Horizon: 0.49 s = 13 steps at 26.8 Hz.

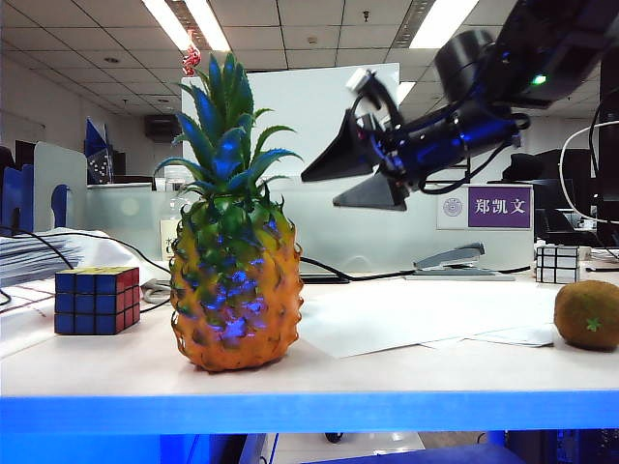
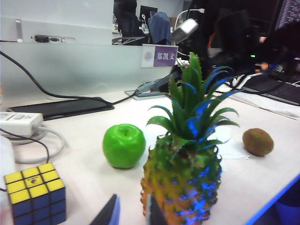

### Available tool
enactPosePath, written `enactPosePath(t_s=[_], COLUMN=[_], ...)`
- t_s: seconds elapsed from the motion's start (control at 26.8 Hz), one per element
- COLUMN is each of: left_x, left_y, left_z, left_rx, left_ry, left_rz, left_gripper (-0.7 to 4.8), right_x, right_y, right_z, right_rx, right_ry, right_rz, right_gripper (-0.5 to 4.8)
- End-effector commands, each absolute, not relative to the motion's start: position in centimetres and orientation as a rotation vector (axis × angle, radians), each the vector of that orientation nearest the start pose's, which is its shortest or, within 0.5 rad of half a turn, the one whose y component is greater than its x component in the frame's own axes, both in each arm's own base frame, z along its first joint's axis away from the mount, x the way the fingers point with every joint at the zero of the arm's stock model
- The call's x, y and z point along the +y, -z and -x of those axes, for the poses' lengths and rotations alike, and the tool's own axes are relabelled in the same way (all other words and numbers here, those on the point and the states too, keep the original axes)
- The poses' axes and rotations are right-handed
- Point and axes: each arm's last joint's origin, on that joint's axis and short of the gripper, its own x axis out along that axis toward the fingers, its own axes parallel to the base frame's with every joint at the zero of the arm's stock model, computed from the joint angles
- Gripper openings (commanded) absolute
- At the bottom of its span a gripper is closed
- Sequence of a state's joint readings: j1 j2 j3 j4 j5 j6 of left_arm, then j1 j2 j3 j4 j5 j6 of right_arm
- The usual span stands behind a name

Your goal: Arrange all the fruits from large to small from left to right in a row.

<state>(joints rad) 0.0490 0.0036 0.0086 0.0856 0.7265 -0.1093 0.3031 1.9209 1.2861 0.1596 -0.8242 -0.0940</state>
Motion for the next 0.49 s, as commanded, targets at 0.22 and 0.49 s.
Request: enactPosePath(t_s=[0.22,0.49], left_x=[-1.6,-1.6], left_y=[-17.5,-17.5], left_z=[-9.0,-9.0], left_rx=[-0.047,-0.047], left_ry=[0.719,0.718], left_rz=[0.083,0.083], left_gripper=[0.85,0.85], right_x=[14.7,15.9], right_y=[-20.1,-18.5], right_z=[-39.6,-39.6], right_rx=[0.505,0.522], right_ry=[-1.204,-1.236], right_rz=[0.102,0.127], right_gripper=[4.79,4.79])
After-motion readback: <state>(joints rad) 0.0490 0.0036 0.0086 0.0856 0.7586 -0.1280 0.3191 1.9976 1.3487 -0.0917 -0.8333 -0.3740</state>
